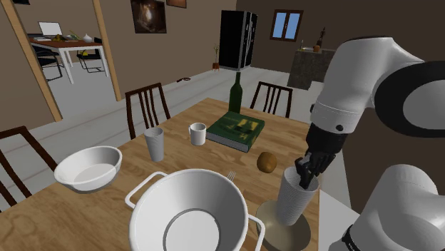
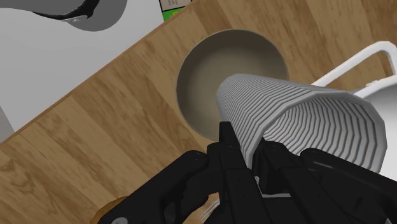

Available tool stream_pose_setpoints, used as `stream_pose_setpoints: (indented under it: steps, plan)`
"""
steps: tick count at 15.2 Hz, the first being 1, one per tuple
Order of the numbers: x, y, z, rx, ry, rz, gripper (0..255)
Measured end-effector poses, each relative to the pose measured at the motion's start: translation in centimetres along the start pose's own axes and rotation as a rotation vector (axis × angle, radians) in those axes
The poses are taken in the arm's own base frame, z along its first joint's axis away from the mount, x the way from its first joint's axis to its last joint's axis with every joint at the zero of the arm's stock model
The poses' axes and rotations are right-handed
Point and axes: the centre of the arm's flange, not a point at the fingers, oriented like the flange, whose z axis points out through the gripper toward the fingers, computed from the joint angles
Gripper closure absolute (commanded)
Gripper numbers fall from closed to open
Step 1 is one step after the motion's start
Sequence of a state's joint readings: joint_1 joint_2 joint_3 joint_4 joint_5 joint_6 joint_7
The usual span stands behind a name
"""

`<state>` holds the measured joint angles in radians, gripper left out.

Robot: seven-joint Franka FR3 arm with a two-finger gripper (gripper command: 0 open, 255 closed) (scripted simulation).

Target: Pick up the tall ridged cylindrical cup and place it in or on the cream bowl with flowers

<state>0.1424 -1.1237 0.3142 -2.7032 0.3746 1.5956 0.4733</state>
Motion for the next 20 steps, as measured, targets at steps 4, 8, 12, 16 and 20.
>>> stream_pose_setpoints:
  steps: [4, 8, 12, 16, 20]
  plan:
    - [0.0, 0.0, 2.0, 0.0, 0.0, 0.0, 255]
    - [0.1, 0.2, 2.8, 0.0, 0.0, 0.0, 255]
    - [0.1, 0.2, 2.8, 0.0, 0.0, 0.0, 0]
    - [0.1, 0.2, 2.8, 0.0, 0.0, 0.0, 0]
    - [-0.1, 0.2, 1.3, 0.001, 0.001, 0.0, 0]
